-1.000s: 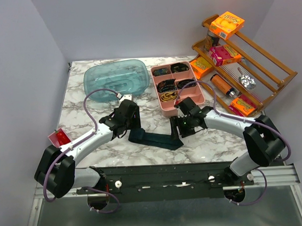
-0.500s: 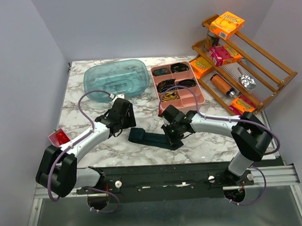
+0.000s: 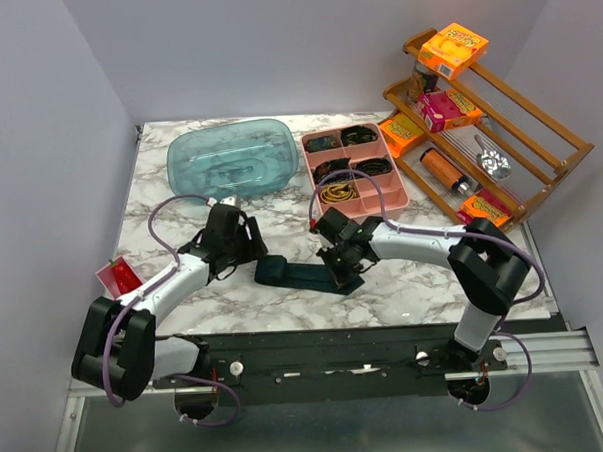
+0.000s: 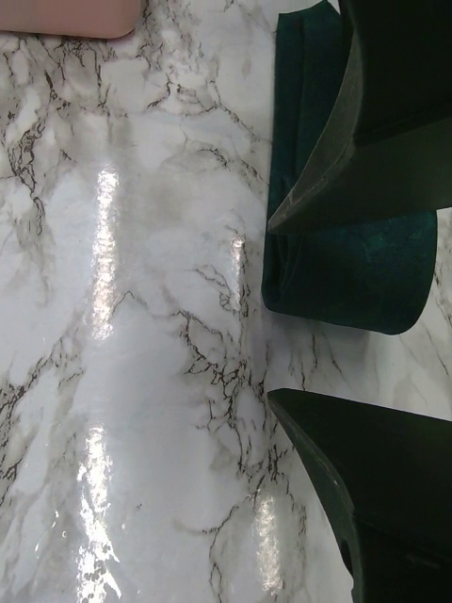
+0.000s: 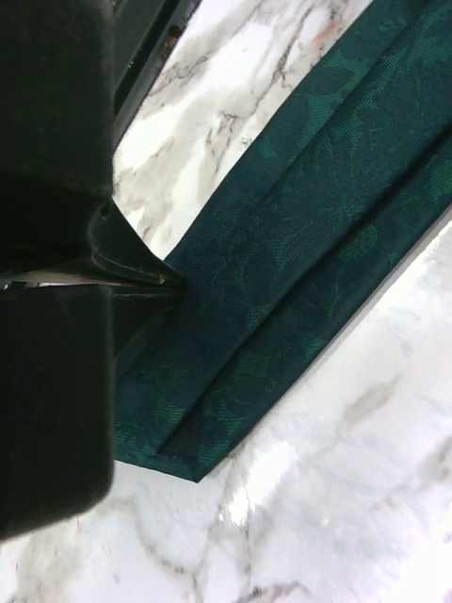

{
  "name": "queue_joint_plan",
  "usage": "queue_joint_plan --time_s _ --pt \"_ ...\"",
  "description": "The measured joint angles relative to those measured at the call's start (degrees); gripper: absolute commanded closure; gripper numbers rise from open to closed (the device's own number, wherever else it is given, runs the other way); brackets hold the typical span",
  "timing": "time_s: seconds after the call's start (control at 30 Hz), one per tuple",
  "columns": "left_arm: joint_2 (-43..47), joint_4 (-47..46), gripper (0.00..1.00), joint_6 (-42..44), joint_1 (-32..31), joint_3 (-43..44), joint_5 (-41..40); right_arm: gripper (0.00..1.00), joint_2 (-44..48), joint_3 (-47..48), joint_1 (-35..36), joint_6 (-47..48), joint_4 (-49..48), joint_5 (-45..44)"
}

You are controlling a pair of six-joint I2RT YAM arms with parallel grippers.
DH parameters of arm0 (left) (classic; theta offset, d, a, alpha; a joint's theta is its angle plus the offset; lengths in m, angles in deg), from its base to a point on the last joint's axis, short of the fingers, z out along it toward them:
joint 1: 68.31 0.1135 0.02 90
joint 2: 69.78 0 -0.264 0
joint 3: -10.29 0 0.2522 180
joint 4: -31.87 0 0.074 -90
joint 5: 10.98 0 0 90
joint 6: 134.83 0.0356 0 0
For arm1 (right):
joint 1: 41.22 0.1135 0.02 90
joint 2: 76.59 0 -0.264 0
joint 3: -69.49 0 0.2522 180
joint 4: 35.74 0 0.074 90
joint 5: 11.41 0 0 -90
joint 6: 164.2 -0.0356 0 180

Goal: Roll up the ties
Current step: Roll the tie at the center of the board.

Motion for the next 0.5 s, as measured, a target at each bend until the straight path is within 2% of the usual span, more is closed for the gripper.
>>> queue_joint_plan --time_s 0.23,0.5 --pt "1.0 -2.0 0.23 -0.3 1.6 -1.7 2.4 0.89 0.6 1.9 0.0 2.2 1.5 -1.6" --pt "3.6 -2.7 0.23 -1.0 5.1 -2.7 3.9 0.9 2.0 11.8 0.0 4.5 -0.9 6.3"
